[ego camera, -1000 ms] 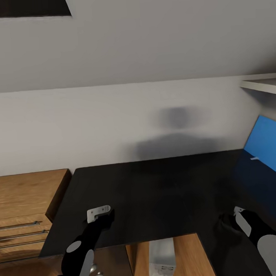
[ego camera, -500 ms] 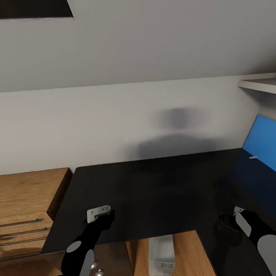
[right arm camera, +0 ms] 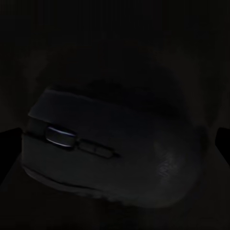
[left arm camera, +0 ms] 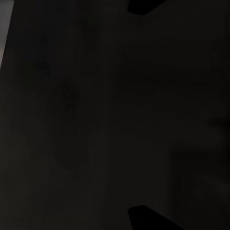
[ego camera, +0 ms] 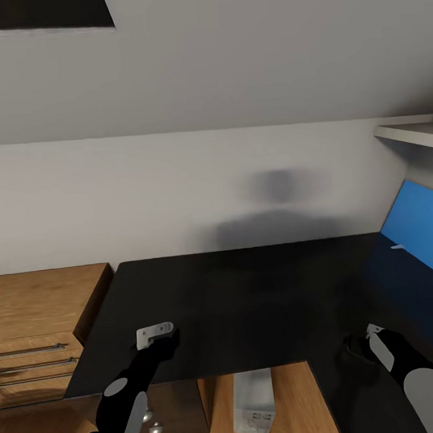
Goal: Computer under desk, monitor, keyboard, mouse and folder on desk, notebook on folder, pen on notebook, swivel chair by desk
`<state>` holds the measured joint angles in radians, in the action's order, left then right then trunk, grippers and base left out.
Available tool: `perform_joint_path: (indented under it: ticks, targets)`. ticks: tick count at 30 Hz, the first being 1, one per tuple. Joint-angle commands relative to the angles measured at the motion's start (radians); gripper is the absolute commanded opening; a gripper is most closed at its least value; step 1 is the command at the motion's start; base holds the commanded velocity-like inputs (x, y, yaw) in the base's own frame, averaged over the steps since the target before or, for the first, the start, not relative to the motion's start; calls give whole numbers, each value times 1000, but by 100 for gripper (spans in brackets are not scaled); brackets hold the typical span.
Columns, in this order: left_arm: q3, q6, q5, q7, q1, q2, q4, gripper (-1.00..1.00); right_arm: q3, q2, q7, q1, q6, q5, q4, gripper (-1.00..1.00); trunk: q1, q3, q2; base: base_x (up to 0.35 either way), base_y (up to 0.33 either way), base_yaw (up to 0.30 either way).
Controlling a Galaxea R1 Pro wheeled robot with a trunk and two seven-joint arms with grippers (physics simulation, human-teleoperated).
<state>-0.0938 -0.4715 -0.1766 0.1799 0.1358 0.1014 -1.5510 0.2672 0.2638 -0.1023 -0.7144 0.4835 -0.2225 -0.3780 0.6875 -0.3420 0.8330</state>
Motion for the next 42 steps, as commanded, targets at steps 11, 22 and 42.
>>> perform_joint_path:
  ticks: [11,22,42]
  targets:
    - [-1,-4,-11,9,1,0,-1,100,1,-3,-4,0,3,-11,-2,-100,0,-1,1,0,0,0]
    - [-1,-5,-11,9,1,0,-1,100,0,-4,3,0,-3,-11,-10,-100,0,-1,1,0,0,0]
    - [0,-6,-11,9,1,0,0,100,-5,-140,26,1,-7,9,-190,-100,0,-1,1,0,0,13]
